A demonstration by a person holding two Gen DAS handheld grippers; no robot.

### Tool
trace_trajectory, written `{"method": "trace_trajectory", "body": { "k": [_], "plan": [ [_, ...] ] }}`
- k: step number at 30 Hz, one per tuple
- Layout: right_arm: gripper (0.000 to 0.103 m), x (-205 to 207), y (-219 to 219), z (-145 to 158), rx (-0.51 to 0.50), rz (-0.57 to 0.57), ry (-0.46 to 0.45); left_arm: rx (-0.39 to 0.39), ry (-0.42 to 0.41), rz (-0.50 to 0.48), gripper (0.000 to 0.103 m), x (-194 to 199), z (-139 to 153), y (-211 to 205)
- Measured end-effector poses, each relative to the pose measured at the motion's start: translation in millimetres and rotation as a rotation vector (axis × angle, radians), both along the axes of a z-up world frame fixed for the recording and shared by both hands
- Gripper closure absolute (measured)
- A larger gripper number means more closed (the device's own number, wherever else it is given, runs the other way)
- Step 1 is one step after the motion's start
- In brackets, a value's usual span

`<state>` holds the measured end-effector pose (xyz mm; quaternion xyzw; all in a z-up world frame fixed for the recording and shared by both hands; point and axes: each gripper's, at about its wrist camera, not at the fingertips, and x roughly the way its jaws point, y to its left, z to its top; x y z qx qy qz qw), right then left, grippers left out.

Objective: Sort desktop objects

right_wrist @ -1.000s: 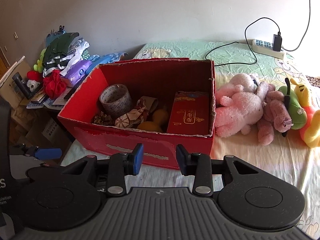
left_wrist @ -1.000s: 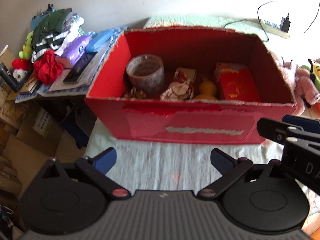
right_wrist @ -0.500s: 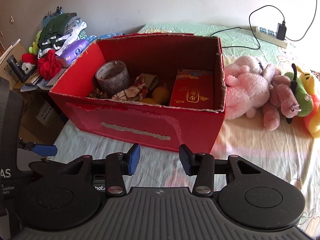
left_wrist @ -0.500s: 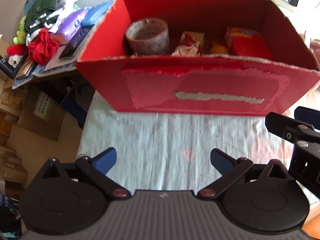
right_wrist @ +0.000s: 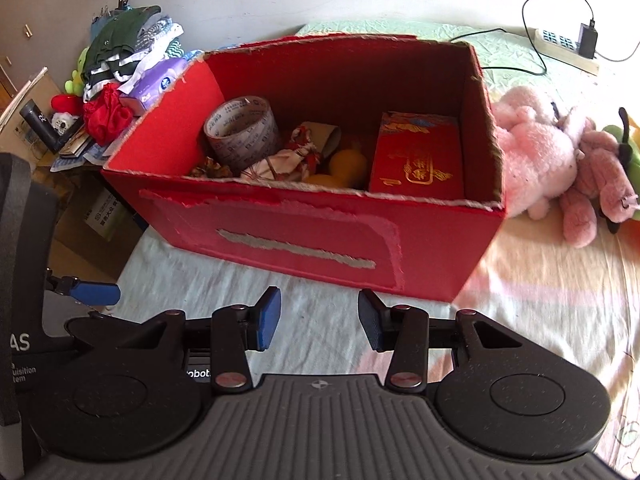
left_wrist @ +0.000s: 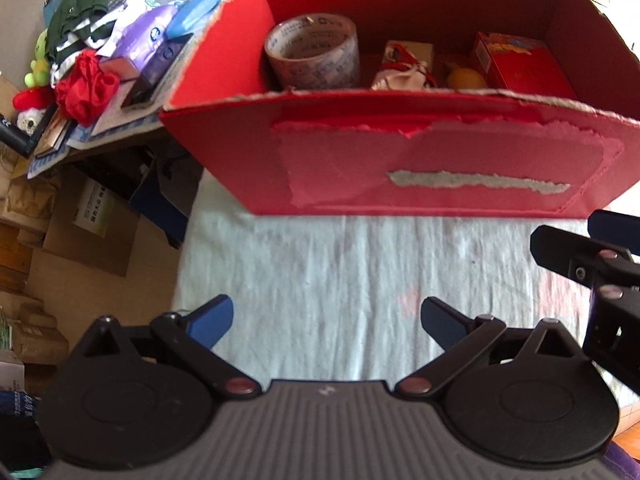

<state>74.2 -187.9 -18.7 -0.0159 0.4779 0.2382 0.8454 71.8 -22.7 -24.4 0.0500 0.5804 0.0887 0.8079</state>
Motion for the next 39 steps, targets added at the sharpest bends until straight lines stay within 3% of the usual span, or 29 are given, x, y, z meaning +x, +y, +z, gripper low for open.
{"method": "trace_trajectory", "body": {
  "k": [10, 16, 25, 39],
  "plan": [
    [0.057, 3, 14, 17, 0.080, 0.023, 0.017, 0.003, -0.022, -0.012, 0.002, 2, 27, 19],
    [0.057, 1, 17, 45, 0.144, 0.027, -0.040, -0.001, -0.115, -0.042, 0.002, -4, 65, 24],
    [0.057, 9, 13, 64, 0.162, -0.037, -0.095, -0.019, -0.169, -0.114, 0.002, 12, 87, 17],
    [0.057, 29, -3, 64, 0.134, -0.178, -0.128, -0.075, -0.173, -0.192, 0.002, 51, 83, -2]
  ]
}}
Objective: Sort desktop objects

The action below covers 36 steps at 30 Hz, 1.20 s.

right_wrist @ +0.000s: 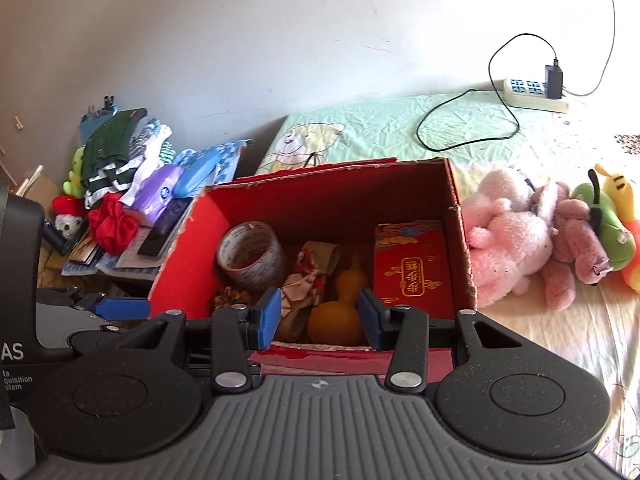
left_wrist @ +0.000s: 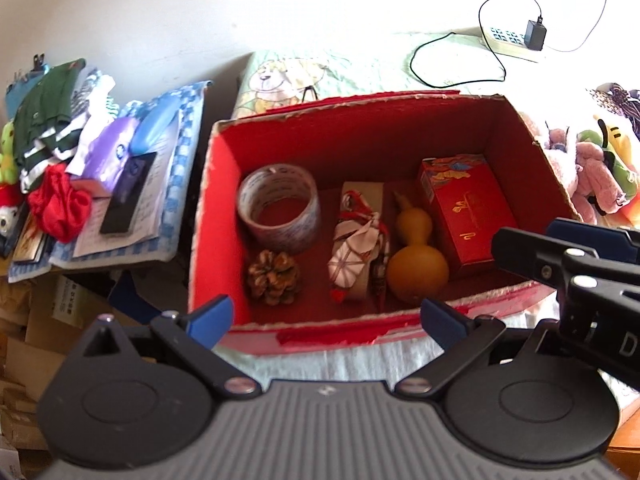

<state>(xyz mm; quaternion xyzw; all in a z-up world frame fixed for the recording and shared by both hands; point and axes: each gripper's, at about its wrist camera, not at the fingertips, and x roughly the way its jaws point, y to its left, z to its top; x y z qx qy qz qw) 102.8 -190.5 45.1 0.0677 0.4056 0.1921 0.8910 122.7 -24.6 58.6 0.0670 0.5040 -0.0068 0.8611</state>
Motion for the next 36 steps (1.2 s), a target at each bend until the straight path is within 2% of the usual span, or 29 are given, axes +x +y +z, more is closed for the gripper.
{"method": "trace_trajectory", "body": {
  "k": [12, 36],
  "plan": [
    [0.057, 22, -4, -15, -0.039, -0.084, 0.030, -0.027, 0.034, -0.021, 0.002, 29, -16, -5],
    [0.057, 59, 10, -43, -0.101, -0.098, 0.130, -0.085, 0.167, -0.037, 0.003, 71, -58, 2]
  ]
}}
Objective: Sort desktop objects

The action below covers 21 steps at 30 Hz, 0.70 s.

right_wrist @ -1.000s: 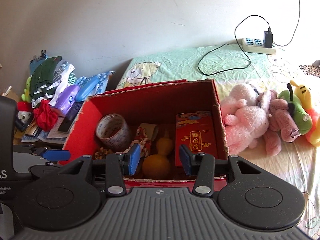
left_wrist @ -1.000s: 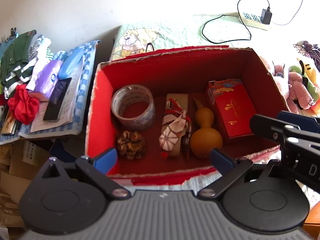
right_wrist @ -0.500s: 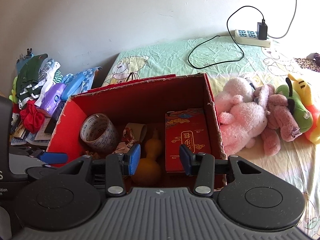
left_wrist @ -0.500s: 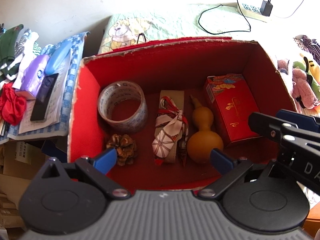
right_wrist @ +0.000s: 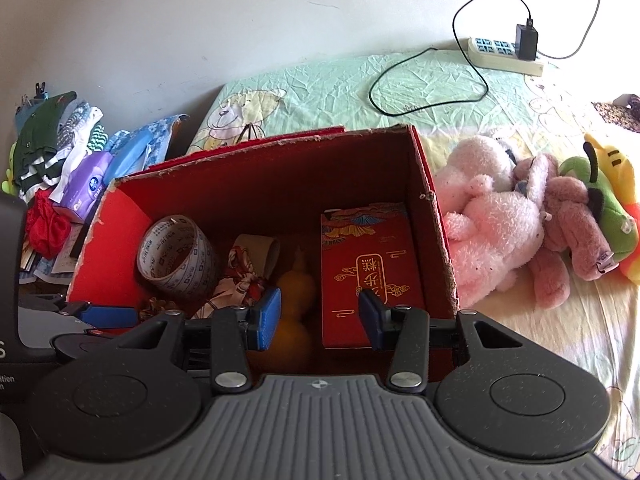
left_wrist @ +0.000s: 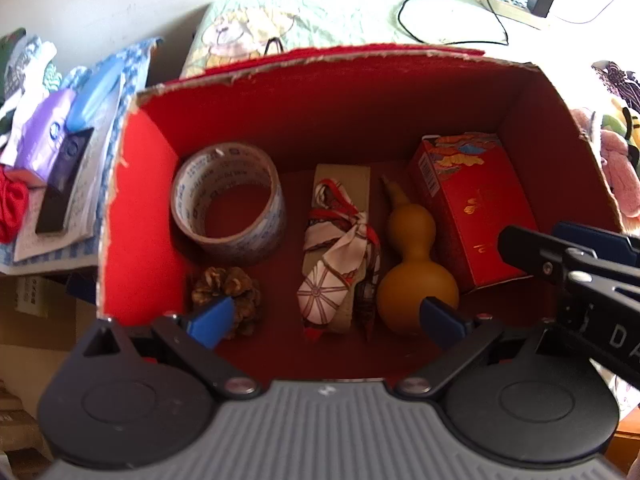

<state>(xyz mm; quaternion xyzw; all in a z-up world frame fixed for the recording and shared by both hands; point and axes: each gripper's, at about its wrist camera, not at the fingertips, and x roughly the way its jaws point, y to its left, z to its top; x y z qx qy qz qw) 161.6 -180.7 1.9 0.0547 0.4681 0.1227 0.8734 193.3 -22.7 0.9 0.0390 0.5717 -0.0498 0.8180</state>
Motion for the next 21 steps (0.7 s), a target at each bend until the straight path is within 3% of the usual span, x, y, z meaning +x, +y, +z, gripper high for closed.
{"method": "trace_trajectory", "body": {
  "k": [21],
  "plan": [
    [0.058, 18, 8, -16, -0.020, -0.003, 0.049, 0.028, 0.036, 0.011, 0.011, 18, -19, 1]
  ]
}}
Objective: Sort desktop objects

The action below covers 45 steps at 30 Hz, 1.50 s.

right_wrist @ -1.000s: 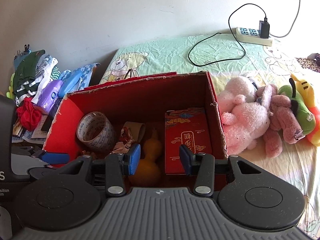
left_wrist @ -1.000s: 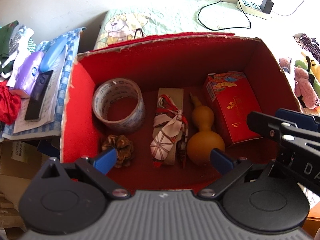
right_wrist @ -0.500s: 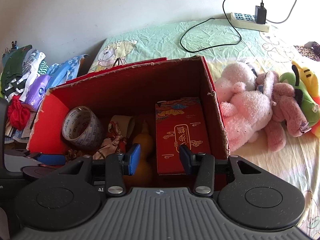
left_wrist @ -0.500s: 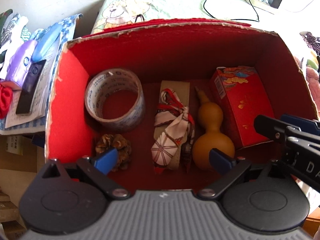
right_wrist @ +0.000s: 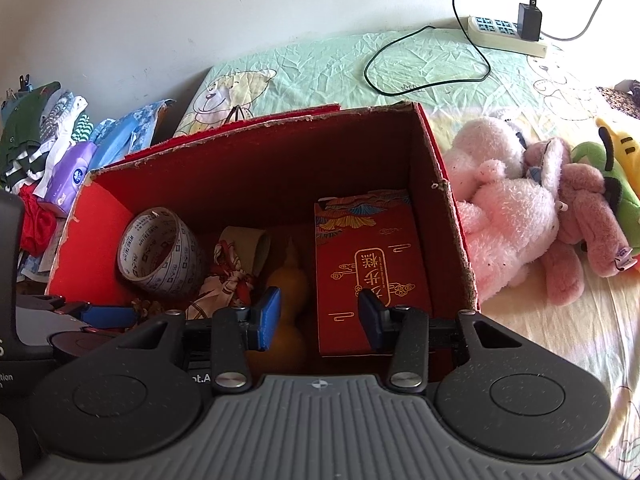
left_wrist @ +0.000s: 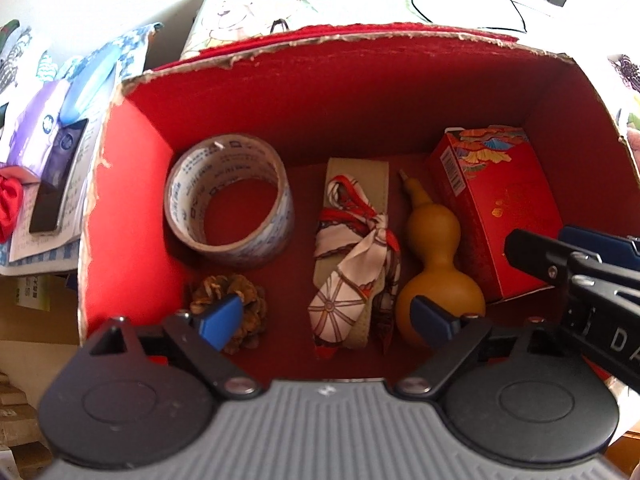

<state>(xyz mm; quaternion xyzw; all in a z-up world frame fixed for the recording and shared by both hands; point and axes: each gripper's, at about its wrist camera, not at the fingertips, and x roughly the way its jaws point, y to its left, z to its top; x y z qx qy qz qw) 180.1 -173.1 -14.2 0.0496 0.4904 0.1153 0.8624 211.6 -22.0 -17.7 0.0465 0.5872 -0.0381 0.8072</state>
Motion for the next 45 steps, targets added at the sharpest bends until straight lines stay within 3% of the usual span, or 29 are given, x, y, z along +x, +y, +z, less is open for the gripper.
{"method": "trace_trajectory", "body": {
  "k": [15, 33, 45],
  "plan": [
    [0.058, 9, 11, -6, -0.071, 0.009, -0.009, 0.024, -0.017, 0.019, 0.016, 7, -9, 4],
    [0.058, 18, 21, -20, -0.126, 0.024, 0.011, 0.057, -0.014, 0.018, 0.013, 8, -15, 3],
    [0.061, 20, 21, -24, -0.109, 0.020, 0.033, 0.064, -0.010, 0.035, 0.011, 4, -13, 3]
  ]
}}
